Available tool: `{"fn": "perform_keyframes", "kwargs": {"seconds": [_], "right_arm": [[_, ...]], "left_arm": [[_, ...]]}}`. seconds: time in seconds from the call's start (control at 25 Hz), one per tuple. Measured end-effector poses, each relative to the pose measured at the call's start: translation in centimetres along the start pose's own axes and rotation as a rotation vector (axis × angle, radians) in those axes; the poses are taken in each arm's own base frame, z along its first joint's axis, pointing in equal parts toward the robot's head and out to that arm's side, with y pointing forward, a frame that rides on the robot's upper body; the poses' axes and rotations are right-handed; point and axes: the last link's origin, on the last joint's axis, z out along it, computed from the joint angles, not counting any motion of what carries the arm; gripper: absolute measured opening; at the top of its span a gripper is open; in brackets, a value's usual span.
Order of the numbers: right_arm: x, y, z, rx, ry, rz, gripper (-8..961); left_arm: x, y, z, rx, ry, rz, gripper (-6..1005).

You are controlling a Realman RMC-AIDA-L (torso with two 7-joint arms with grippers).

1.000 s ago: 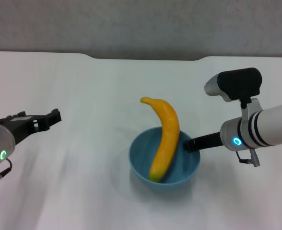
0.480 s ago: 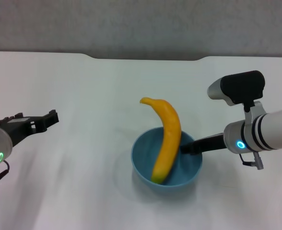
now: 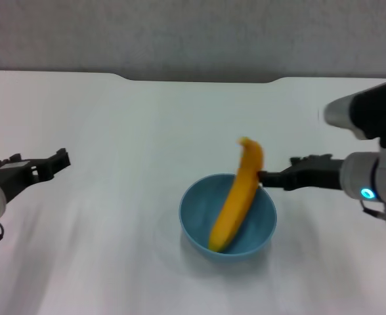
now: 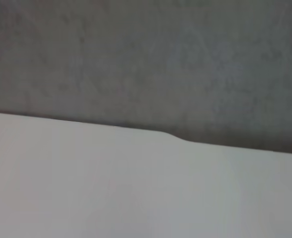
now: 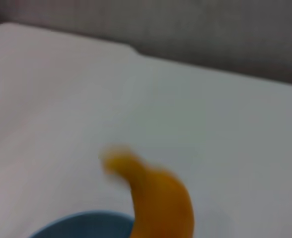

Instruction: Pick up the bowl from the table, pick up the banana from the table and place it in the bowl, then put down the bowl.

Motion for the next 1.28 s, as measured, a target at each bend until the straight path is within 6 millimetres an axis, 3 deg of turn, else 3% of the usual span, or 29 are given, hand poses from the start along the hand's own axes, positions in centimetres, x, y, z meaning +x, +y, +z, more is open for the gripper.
{"fn": "perform_keyframes", "kwargs": {"seconds": [0.2, 0.36, 0.6, 0.88, 1.04, 1.28], "right_arm": [[0.3, -1.4, -1.6, 0.066, -0.083, -0.029, 890], [0.9, -1.7, -2.4, 0.158, -0.215, -0.082, 886], [2.4, -0.1, -2.1, 0.274, -0.372, -0.223, 880], [6.4, 1.3, -2.3, 0.441, -0.66, -0.322, 878], [8.1, 1.3, -3.0, 0.413, -0.786, -0.344, 878], [8.8, -0.3, -2.1, 0.319, -0.773, -0.271, 878]], "left_arm": [[-0.4, -1.1, -0.5, 0.004, 0.07, -0.017, 895], [-1.5, -1.9, -0.5, -0.01, 0.162, -0.012, 895], [-4.2, -2.2, -0.3, -0.077, 0.301, 0.008, 895], [-6.4, -2.0, -0.1, -0.165, 0.399, 0.053, 896], [-6.9, -2.3, 0.0, -0.195, 0.446, 0.078, 896], [-7.4, -2.6, 1.1, -0.205, 0.413, 0.09, 896]]}}
